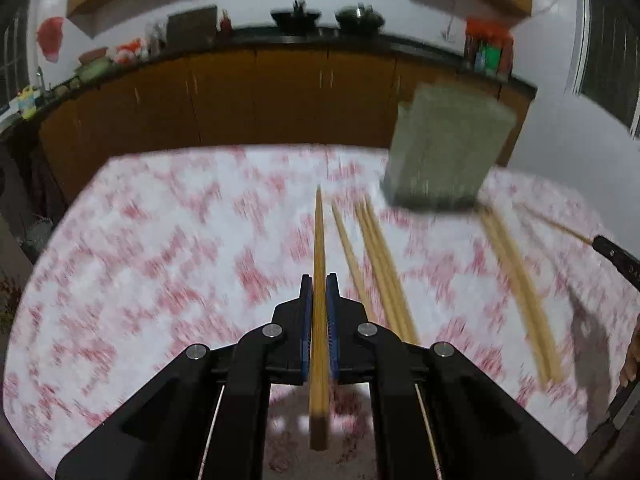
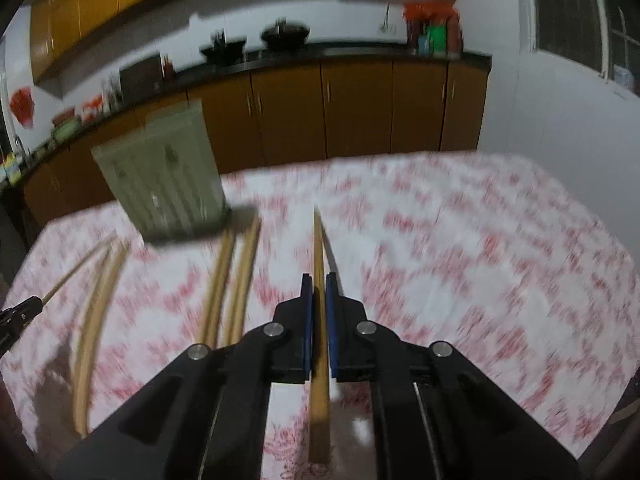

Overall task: Organize utensils
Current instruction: 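Lift the left chopstick upright over the green holder while the right gripper lifts its chopstick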

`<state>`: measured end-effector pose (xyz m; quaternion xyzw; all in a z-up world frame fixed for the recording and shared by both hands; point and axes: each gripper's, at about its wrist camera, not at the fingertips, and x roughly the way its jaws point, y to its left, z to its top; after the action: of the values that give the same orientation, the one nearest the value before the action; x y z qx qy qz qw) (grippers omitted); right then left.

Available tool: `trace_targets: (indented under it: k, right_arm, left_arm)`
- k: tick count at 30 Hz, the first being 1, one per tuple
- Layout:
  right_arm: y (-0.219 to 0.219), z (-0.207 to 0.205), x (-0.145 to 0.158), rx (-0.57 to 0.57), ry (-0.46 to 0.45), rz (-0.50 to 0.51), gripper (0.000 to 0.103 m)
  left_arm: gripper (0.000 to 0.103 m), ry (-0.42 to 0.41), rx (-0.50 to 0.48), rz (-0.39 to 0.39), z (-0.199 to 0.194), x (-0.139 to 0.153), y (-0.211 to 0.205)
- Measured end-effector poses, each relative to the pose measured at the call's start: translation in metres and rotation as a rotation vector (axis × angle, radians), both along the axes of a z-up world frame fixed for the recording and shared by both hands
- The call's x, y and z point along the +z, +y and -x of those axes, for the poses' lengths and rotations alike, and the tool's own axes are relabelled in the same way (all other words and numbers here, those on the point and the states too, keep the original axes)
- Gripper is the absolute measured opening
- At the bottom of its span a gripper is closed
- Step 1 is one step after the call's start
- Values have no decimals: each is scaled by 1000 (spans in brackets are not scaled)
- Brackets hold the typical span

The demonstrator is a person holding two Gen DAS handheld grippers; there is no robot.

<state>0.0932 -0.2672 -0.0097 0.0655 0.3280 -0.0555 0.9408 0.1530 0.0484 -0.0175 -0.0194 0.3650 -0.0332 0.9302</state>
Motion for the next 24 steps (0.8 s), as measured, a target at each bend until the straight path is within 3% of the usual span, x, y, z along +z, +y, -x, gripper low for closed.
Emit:
trace_targets:
  k: [8, 18, 24]
  right_arm:
    - [-6, 11, 42, -6, -131, -11, 8]
    - [-6, 10, 65, 2, -187, 0, 8]
    - [-7, 4, 122, 33, -332, -45, 8]
  left_arm:
    - [8, -143, 32, 72, -2, 52, 14]
    - [7, -189, 50, 99, -7, 71, 20]
    - [7, -292, 48, 171, -11, 117, 21]
